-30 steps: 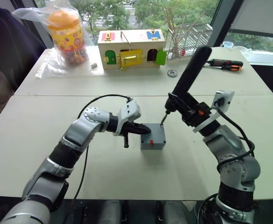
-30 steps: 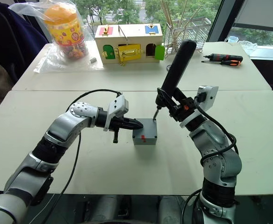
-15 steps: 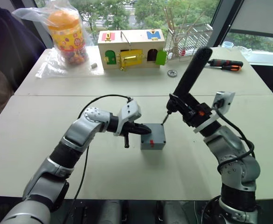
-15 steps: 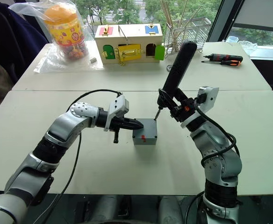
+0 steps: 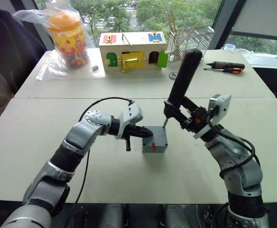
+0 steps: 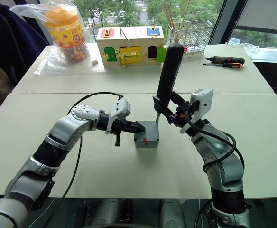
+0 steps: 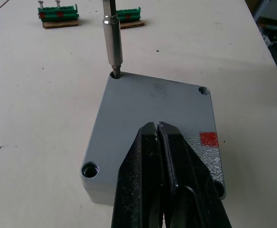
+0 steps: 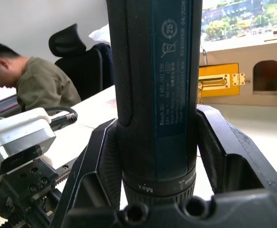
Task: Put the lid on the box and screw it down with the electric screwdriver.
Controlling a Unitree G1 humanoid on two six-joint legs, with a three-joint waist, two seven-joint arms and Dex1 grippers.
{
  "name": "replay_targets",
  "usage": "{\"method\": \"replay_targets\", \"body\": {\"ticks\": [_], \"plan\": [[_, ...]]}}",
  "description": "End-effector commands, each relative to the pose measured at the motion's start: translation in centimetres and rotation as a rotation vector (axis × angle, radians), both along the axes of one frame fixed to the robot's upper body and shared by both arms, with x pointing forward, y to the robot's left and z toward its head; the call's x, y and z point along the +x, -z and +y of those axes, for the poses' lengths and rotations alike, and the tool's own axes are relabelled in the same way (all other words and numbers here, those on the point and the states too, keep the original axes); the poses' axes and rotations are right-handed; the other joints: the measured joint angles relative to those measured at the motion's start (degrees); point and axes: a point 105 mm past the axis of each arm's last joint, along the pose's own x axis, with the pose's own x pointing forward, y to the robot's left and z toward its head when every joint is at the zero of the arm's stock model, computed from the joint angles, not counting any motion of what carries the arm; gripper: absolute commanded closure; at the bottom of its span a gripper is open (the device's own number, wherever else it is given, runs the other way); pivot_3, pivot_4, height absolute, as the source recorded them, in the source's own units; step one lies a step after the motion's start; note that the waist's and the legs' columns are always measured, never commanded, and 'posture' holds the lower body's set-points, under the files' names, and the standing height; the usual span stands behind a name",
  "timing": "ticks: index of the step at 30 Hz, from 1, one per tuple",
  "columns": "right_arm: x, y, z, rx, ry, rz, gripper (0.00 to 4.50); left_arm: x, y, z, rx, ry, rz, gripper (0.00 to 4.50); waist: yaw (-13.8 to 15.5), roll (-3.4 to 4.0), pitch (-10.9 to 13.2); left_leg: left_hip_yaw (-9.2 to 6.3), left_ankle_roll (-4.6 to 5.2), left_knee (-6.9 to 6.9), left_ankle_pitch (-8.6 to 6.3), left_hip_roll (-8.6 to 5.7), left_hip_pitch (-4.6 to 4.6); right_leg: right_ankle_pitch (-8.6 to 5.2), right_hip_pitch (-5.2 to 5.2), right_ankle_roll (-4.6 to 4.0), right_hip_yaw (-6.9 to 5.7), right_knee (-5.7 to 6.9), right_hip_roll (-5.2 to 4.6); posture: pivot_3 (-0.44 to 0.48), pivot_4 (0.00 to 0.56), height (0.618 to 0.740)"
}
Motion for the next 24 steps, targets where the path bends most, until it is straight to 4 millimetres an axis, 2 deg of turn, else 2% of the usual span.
{"method": "replay_targets", "body": {"ticks": [1, 13, 24], "plan": [[0.2, 3.6, 0.8, -0.032, -0.018, 0.135, 2.66, 0.0, 0.9, 0.5, 0.028, -0.018, 0.010, 4.50, 0.0, -0.12, -0.1, 0.00, 0.01, 0.00, -0.01, 0.02, 0.06, 0.00, 0.06, 0.00, 0.00, 0.00, 0.00, 0.000, 0.150, 0.706], [-0.2, 7.4, 0.5, -0.047, 0.011, 0.253, 2.66, -0.5, 1.5, 0.4, 0.032, -0.024, 0.022, 4.50, 0.0, -0.74, -1.5, -0.02, 0.14, -0.13, -0.12, 0.08, 0.44, -0.03, 0.47, -0.04, 0.01, -0.14, -0.01, 0.000, 0.150, 0.706], [-0.1, 8.1, 0.5, -0.069, 0.030, 0.277, 2.66, -0.5, 1.6, 0.5, 0.031, -0.025, 0.024, 4.50, 0.0, -0.92, -1.9, -0.02, 0.23, -0.14, -0.19, 0.09, 0.52, -0.09, 0.53, -0.12, 0.01, -0.16, -0.02, 0.000, 0.150, 0.706]]}}
